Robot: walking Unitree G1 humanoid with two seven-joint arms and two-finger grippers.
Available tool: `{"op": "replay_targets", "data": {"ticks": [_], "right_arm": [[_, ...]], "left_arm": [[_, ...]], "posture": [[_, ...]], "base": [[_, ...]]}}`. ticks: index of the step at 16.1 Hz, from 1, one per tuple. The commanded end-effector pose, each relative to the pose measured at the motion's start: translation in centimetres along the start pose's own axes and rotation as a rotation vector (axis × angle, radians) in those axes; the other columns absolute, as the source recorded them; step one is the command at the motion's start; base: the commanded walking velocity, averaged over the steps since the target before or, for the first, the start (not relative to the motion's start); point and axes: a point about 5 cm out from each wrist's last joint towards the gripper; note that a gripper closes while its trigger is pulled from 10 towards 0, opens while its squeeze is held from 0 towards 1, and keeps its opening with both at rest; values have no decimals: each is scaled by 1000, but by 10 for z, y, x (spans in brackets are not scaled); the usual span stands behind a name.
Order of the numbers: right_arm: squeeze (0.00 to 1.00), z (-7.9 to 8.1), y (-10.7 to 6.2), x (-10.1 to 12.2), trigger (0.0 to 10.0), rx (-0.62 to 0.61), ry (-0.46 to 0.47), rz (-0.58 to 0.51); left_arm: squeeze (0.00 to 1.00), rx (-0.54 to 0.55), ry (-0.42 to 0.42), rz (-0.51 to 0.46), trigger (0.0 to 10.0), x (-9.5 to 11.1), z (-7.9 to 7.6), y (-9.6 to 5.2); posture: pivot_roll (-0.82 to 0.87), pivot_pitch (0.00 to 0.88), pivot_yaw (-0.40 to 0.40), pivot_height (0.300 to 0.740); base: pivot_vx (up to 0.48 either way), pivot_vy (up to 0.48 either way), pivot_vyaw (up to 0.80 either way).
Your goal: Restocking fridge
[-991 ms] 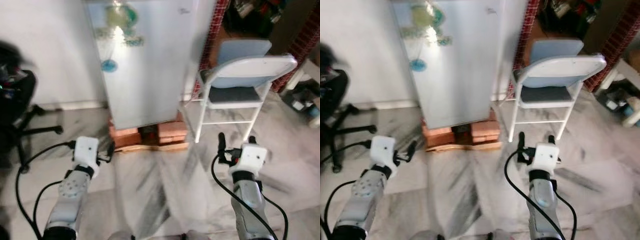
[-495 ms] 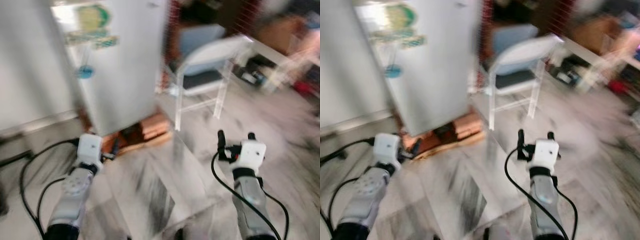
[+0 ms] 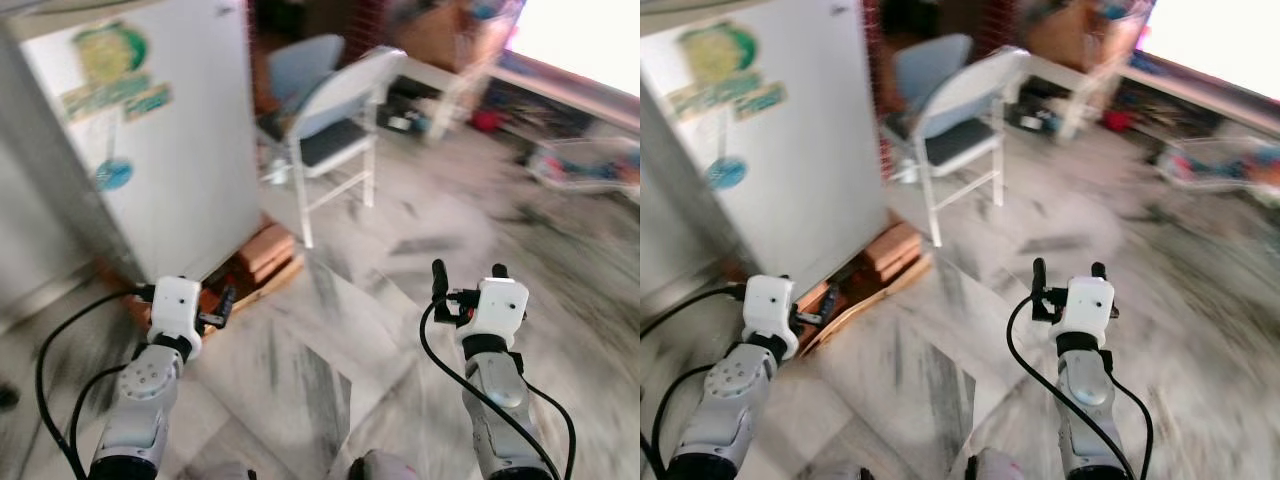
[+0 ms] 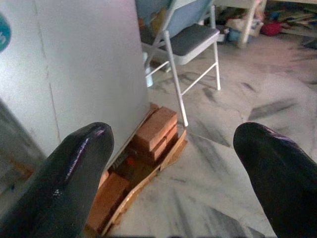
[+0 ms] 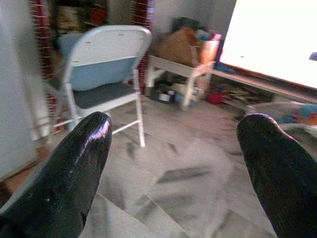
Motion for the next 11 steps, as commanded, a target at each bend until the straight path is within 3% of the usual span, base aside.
{"op": "replay_targets", "data": {"ticks": [1,4,6,8,11], "right_arm": [[0,-8,2,2,10000,-18,-16,-3],[0,-10,6,5,10000,-19,-22,-13],[0,-10,3,3,10000,-11,-21,-8],[0,-8,1,2,10000,-6,-16,-6],[0,-7,1,2,10000,0,-15,-4]], "left_arm": [[0,-29,-1,-28,10000,6,-10,5],[0,-35,32,-15,10000,3,-4,0],[0,-9,-12,7,10000,-3,7,-6],[0,0,-10,4,10000,-3,6,-7],[0,4,-27,5,10000,-5,3,-9]], "posture": [[36,52,-20,740],[48,52,-25,740],[49,54,-28,740],[51,55,-29,740],[54,57,-37,740]], "base": [[0,480,-800],[0,480,-800],[0,480,-769],[0,480,-672],[0,480,0]]}}
Point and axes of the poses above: a point about 5 cm out from each wrist's last joint towards the gripper, its own y axis pointing out of the wrist towards the gripper, its own x axis along the axis of the wrist's last joint, z = x × y, and after that the axes turned 5 degrees about -y, right-handed
